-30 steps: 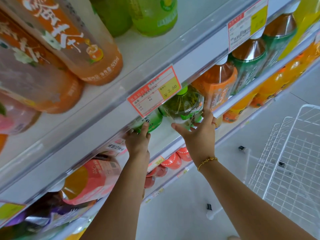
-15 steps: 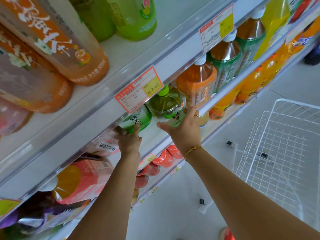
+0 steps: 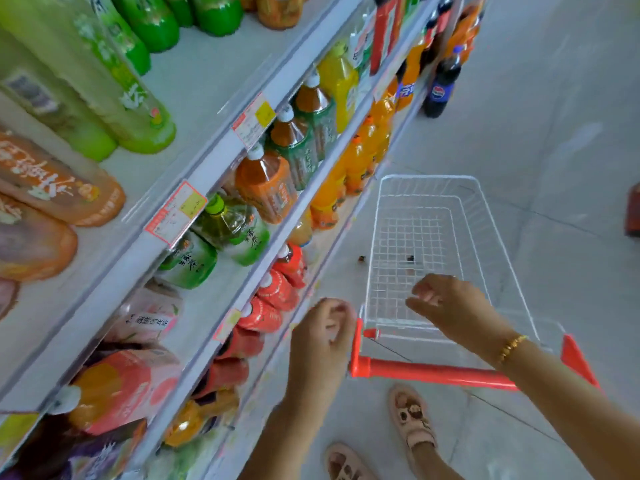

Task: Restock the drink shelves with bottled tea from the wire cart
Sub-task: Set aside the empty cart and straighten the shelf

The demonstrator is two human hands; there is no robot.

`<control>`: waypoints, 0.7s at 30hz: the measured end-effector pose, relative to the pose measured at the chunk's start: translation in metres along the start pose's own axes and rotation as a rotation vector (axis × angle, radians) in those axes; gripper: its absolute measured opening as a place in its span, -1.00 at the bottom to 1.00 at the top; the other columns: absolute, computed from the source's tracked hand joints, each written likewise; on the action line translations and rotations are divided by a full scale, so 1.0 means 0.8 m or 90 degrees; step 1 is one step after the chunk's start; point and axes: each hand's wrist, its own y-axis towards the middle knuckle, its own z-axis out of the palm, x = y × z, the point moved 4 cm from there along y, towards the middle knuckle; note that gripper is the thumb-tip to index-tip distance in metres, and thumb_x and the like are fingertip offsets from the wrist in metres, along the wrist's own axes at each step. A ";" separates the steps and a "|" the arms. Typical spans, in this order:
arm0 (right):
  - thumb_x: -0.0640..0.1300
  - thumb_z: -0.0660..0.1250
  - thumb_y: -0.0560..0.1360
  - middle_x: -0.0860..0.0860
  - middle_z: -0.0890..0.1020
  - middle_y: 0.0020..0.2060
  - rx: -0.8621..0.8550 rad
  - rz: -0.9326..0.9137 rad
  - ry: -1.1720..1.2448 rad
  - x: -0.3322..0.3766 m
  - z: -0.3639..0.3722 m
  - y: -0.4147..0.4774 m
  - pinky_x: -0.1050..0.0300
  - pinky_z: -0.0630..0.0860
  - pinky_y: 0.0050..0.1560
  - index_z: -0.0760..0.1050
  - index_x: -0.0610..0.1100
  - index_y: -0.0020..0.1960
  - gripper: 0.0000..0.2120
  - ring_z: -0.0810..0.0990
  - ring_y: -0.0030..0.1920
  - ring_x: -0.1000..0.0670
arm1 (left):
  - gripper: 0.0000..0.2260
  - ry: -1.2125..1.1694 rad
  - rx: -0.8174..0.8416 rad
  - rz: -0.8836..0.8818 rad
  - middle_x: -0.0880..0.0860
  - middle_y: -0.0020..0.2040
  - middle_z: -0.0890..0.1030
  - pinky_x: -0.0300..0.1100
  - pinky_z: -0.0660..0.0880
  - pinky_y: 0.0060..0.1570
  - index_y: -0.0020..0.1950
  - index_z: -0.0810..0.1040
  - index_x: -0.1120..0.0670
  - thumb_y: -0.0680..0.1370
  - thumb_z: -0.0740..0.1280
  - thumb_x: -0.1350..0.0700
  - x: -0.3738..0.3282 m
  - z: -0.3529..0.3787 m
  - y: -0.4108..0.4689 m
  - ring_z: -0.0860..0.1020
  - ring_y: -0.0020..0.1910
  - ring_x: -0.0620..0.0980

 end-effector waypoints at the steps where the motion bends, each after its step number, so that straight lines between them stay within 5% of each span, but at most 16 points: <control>1: 0.11 0.31 0.48 0.06 0.59 -0.01 0.020 0.046 -0.058 -0.035 -0.014 -0.029 0.18 0.45 -0.01 0.52 -0.04 0.09 -0.72 0.58 0.02 0.01 | -0.80 0.063 0.059 0.054 -0.10 -0.08 0.65 -0.37 0.47 -0.02 -0.03 0.57 -0.03 0.48 0.26 -0.09 -0.011 0.022 -0.019 0.58 -0.08 -0.23; 4: 0.38 0.11 0.40 0.10 0.55 0.14 0.100 0.135 -0.186 -0.125 -0.028 -0.115 0.09 0.27 0.35 0.47 0.06 0.21 -0.45 0.52 0.19 0.01 | -0.67 0.232 0.186 0.158 -0.11 0.03 0.60 -0.38 0.43 0.00 0.22 0.55 0.07 0.53 0.23 -0.03 -0.017 0.088 -0.073 0.55 0.03 -0.13; 7: 0.31 0.15 0.44 0.01 0.59 0.12 0.179 0.217 -0.119 -0.193 0.003 -0.185 0.31 0.30 0.13 0.51 0.00 0.12 -0.53 0.51 0.18 -0.04 | -0.51 0.261 0.336 -0.012 -0.28 -0.18 0.41 -0.52 0.32 -0.18 0.26 0.49 0.01 0.53 0.11 -0.28 -0.011 0.120 -0.122 0.53 0.10 -0.07; 9: 0.15 0.22 0.52 -0.06 0.57 0.13 0.164 0.265 -0.103 -0.210 0.020 -0.223 0.23 0.37 0.03 0.49 -0.06 0.10 -0.68 0.53 0.12 -0.06 | -0.45 0.288 0.282 -0.031 -0.16 -0.09 0.52 -0.35 0.45 -0.14 0.19 0.52 -0.01 0.45 0.08 -0.35 -0.001 0.120 -0.141 0.55 0.15 0.08; 10: 0.10 0.24 0.53 -0.06 0.54 0.16 0.094 0.234 -0.105 -0.209 0.023 -0.228 0.17 0.40 0.07 0.48 -0.09 0.13 -0.69 0.53 0.11 -0.07 | -0.59 0.328 0.261 0.039 -0.01 0.06 0.58 -0.23 0.54 -0.08 0.23 0.51 0.03 0.51 0.27 -0.19 -0.001 0.120 -0.143 0.56 0.18 0.13; 13: 0.02 0.34 0.49 -0.03 0.35 0.38 -0.140 0.079 -0.058 -0.187 -0.007 -0.204 0.03 0.35 0.30 0.38 -0.07 0.31 -0.57 0.39 0.32 -0.10 | -0.33 0.455 0.207 0.197 0.28 0.32 0.46 0.10 0.47 0.16 0.36 0.43 0.20 0.30 0.56 0.13 0.009 0.136 -0.121 0.46 0.29 0.28; 17: 0.13 0.23 0.53 -0.04 0.26 0.44 -0.017 0.037 -0.174 -0.189 0.012 -0.166 0.05 0.02 0.48 0.16 -0.01 0.48 -0.41 0.10 0.48 -0.06 | -0.40 0.551 0.328 0.166 0.17 0.54 0.10 0.02 -0.02 0.48 0.54 0.04 0.14 0.59 0.22 0.00 0.025 0.161 -0.106 0.04 0.53 0.16; 21: 0.16 0.19 0.53 -0.06 0.35 0.38 -0.045 0.078 -0.167 -0.199 0.049 -0.176 -0.02 0.12 0.46 0.23 -0.01 0.44 -0.47 0.21 0.43 -0.11 | -0.44 0.599 0.308 0.124 0.12 0.52 0.13 0.19 0.00 0.44 0.54 0.02 0.09 0.61 0.14 -0.04 0.035 0.167 -0.125 0.04 0.52 0.13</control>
